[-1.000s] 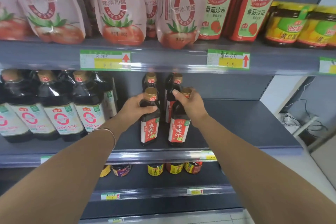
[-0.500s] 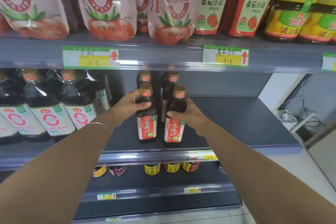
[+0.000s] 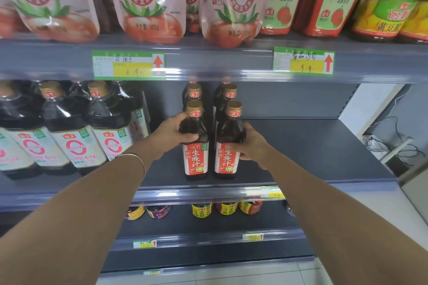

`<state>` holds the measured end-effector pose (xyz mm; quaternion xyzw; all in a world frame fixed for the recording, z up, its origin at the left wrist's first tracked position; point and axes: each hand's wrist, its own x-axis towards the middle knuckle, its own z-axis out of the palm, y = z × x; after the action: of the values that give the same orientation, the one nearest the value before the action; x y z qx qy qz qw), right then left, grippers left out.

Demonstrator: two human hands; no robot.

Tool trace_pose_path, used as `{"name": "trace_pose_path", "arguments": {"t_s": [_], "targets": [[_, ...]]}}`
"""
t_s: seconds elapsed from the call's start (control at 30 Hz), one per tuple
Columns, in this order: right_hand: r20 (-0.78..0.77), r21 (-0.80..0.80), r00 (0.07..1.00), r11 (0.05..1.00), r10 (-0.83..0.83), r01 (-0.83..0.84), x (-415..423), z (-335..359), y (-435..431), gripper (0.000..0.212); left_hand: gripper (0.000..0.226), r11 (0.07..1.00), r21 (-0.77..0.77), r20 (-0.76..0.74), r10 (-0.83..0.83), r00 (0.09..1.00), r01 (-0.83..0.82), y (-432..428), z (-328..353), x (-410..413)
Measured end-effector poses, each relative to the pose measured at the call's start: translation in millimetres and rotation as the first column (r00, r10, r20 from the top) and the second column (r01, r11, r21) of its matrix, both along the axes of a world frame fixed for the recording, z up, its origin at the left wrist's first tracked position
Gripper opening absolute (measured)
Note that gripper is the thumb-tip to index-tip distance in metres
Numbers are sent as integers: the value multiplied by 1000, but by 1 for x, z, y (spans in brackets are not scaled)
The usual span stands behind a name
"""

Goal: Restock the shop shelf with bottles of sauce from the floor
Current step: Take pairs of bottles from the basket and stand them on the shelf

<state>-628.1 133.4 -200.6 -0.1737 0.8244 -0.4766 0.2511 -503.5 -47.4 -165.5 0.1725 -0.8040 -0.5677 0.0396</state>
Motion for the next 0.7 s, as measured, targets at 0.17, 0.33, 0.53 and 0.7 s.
{"name": "trace_pose_path", "arguments": {"t_s": [0.17,0.33,0.53,0.7], "targets": [[44,-15,999,1000,16,-16,-3,-1,1,48,53,999,-3,27,-39,999,39,-3,1,-2],[21,3,1000,1000,-12,12,-1,-3,-1,52,56,999,-22,-2,-32,999,32,-2,-2,0],[-26,107,1000,994,-15,18,7,-7,3,66,72,999,-32,-43,39,998,-40,6,-2,12],[-143,217,990,975,-13,44,15,-13,18,77,50,974,-200,13,107,994,-102,-2,-20,39]]}}
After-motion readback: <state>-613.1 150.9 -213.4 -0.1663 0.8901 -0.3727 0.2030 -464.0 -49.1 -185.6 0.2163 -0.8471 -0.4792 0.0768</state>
